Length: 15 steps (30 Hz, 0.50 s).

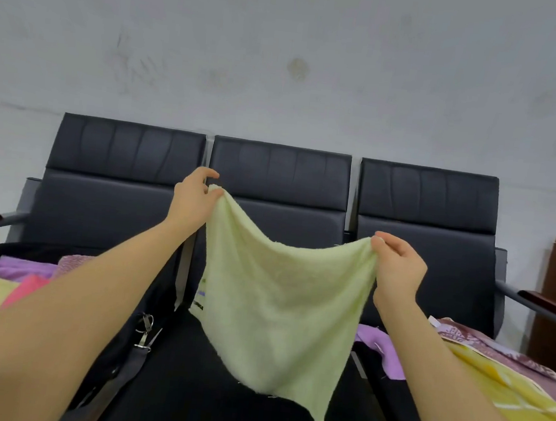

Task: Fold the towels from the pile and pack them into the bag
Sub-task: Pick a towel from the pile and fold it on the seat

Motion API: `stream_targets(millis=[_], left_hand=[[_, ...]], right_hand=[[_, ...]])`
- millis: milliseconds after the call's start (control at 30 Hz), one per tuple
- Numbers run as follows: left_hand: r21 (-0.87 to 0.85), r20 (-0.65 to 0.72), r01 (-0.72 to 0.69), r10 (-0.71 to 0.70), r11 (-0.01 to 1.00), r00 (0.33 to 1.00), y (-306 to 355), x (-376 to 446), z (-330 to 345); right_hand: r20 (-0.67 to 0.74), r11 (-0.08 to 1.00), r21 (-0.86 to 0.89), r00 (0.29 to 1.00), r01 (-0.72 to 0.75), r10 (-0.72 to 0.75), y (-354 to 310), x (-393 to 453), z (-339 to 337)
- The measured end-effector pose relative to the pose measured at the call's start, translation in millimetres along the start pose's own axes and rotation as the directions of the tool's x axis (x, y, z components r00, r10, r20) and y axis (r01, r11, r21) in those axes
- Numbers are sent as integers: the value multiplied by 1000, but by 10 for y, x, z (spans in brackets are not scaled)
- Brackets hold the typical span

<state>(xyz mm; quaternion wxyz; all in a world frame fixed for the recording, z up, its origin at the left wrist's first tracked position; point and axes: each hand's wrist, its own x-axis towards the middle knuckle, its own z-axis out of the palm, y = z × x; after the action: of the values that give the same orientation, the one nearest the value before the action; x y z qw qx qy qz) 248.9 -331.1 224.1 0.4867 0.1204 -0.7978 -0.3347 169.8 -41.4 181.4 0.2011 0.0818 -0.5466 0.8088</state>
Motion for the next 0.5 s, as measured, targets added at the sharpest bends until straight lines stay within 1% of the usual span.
stream_targets(millis=[100,233,300,367,433,500], left_hand=[[-31,-55,55,-56,998,997,-41,-7,58],[120,-34,84,-81,989,996,-146,-39,97],[123,-43,125,-121,984,992,-187,-65,107],[-14,-81,214,-215,977,973,-203,-80,107],[-185,-102,316,-338,930,935,-210,-88,97],[-272,-87,385,-421,882,903,-218,-56,80]], right_hand=[[16,998,-59,1000,8,-7,118,37,-30],[16,996,-74,999,-43,44,211,71,-87],[15,996,-74,999,-42,43,212,64,-103],[23,996,-83,999,-31,33,204,63,-111],[38,996,-89,999,-26,30,206,68,-110],[43,996,-91,999,-14,18,213,62,-112]])
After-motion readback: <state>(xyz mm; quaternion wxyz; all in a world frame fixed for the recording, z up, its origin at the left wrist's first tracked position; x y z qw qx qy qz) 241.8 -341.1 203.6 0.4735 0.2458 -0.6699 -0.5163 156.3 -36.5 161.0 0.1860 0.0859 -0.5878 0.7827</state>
